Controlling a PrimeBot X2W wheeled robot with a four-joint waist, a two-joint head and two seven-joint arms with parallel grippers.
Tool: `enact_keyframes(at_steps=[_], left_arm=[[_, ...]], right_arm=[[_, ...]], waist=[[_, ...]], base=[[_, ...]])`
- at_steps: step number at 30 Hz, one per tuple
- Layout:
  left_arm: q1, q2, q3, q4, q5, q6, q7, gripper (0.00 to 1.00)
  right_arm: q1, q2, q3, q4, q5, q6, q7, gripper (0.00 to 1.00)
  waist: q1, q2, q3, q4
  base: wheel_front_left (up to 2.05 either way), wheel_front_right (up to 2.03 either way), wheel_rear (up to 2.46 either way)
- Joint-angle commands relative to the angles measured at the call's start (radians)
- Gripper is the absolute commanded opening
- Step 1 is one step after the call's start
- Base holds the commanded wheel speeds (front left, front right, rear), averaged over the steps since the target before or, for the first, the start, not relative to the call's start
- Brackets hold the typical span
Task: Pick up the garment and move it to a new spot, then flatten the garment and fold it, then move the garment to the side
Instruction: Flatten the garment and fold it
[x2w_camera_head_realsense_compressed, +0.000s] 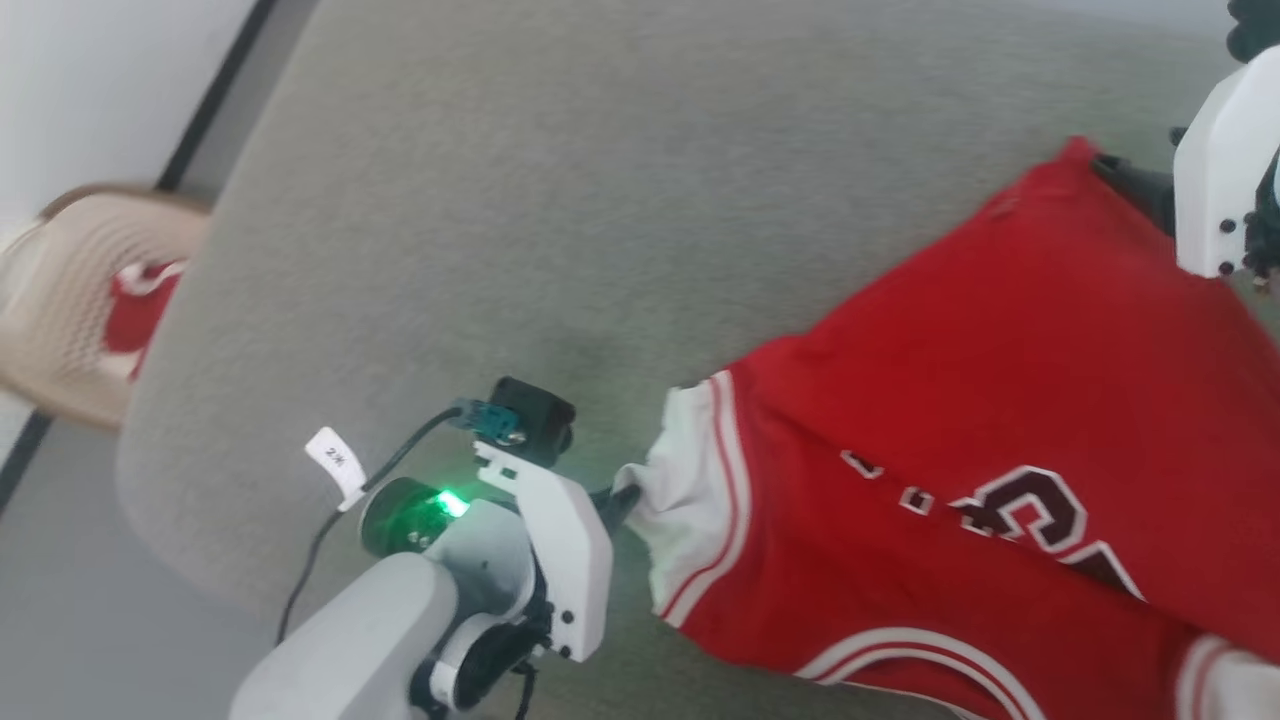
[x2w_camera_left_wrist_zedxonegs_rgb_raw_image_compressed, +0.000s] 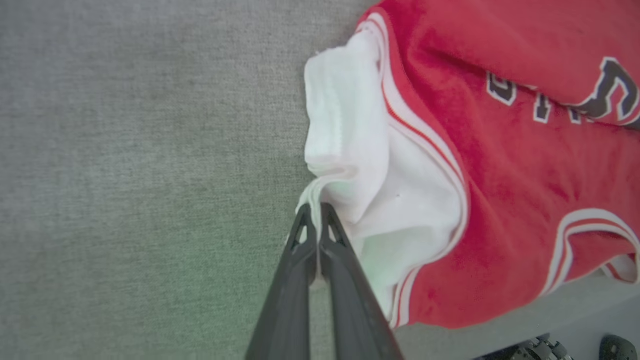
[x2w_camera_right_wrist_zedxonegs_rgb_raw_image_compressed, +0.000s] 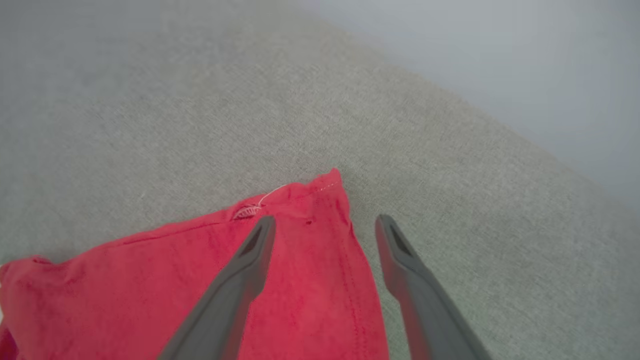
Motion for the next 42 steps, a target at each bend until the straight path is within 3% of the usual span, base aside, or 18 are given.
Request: enact_keyframes(at_steps=[1,12,13,14,22,32,38,42], left_arm=[[-0.017,-0.008,-0.002,0.01,0.003,-0.007,-0.007,0.0],[-0.046,-0.057,-0.011,0.09,-0.016,-0.049,-0.047,0.0],[-0.051,-0.059,-0.009,0.097,-0.017,-0.052,-0.05,0.0],[-0.055,-0.061,-0.007,0.104,-0.019,-0.054,-0.053,0.0],[-0.109,-0.012,0.047,0.114,-0.017,-0.03,-0.036,0.0],[-0.273,0.138,0.118,0.048,0.021,0.01,0.076,0.0],[-0.412,0.24,0.143,0.028,0.068,0.004,0.167,0.0],[-0.497,0.277,0.148,0.033,0.088,-0.01,0.215,0.0]], right_arm=[[-0.013,-0.005,0.014,0.025,0.008,0.0,0.008,1.0],[-0.027,-0.024,0.182,0.283,0.091,-0.001,0.149,1.0],[-0.024,-0.024,0.189,0.298,0.098,-0.001,0.153,0.64],[-0.027,-0.025,0.197,0.307,0.104,-0.001,0.156,0.0],[-0.14,-0.041,0.213,0.277,0.124,-0.001,0.07,0.0],[-0.203,-0.096,0.268,0.119,0.169,-0.001,-0.034,0.0],[-0.218,-0.122,0.26,0.02,0.19,-0.001,-0.081,0.0],[-0.215,-0.14,0.243,-0.039,0.193,-0.001,-0.092,0.0]], waist=[[0.0,0.0,0.027,0.044],[0.0,0.0,0.063,0.102],[0.0,0.0,0.065,0.102],[0.0,0.0,0.065,0.101],[0.0,0.0,0.039,0.027],[0.0,0.0,-0.015,-0.106],[0.0,0.0,-0.062,-0.195],[0.0,0.0,-0.094,-0.242]], base=[[0.0,0.0,0.0],[0.0,0.0,0.0],[0.0,0.0,0.0],[0.0,0.0,0.0],[0.0,0.0,0.0],[0.0,0.0,0.0],[0.0,0.0,0.0],[0.0,0.0,0.0]])
